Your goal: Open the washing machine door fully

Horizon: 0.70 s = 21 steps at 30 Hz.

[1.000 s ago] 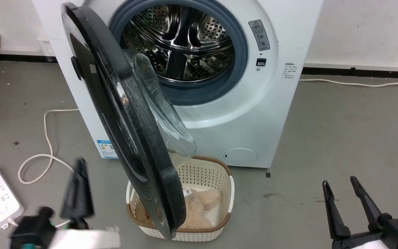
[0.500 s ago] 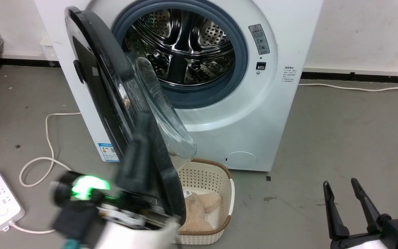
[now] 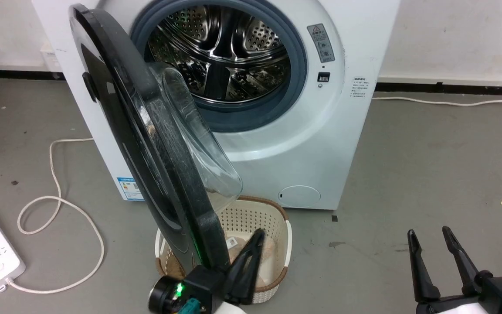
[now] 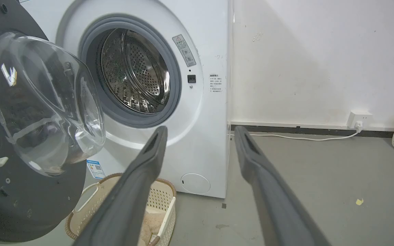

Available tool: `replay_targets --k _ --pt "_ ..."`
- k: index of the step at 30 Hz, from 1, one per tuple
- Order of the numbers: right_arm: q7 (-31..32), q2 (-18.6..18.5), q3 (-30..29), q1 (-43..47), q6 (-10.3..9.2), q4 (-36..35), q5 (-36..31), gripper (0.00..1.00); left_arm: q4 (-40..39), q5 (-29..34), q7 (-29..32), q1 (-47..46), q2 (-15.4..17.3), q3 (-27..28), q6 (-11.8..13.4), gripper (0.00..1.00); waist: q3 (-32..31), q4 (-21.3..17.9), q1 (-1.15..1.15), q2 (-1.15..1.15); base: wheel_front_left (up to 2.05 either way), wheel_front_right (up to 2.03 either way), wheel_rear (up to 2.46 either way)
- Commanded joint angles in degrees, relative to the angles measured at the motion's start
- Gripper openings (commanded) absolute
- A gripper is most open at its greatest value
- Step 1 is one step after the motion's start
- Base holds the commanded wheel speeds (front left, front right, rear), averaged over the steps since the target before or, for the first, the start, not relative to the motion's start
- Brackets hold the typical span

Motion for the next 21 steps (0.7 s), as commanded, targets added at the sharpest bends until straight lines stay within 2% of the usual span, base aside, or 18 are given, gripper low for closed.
replay_targets --k 1,7,11,15,21 --pt "-0.4 0.2 0.0 -0.4 0.03 0.1 0.3 1.0 1.5 0.1 0.4 0.4 0.1 0.8 1.2 0.0 0.2 0.0 0.0 0.0 0.0 0.0 0.0" --pt "-0.5 0.2 0.2 -0.5 0.03 0.3 0.5 1.0 6.2 -0.2 0.8 -0.6 0.2 3.2 4.1 0.0 0.9 0.3 0.0 0.0 0.0 0.0 0.0" --pt "-0.5 0.2 0.2 -0.4 0.03 0.3 0.5 1.0 7.4 -0.7 0.3 -0.7 0.3 3.6 4.0 0.0 1.1 1.3 0.0 0.0 0.0 0.0 0.0" --pt "-0.5 0.2 0.2 0.0 0.03 0.6 0.6 1.0 8.4 -1.4 -0.1 0.1 0.5 3.3 3.7 0.0 0.8 3.9 0.0 0.0 0.0 0.0 0.0" --pt "-0.5 0.2 0.3 0.5 0.03 0.8 0.7 1.0 8.9 -2.4 -1.0 1.3 0.9 4.3 4.2 0.0 0.2 10.0 0.0 0.0 0.0 0.0 0.0"
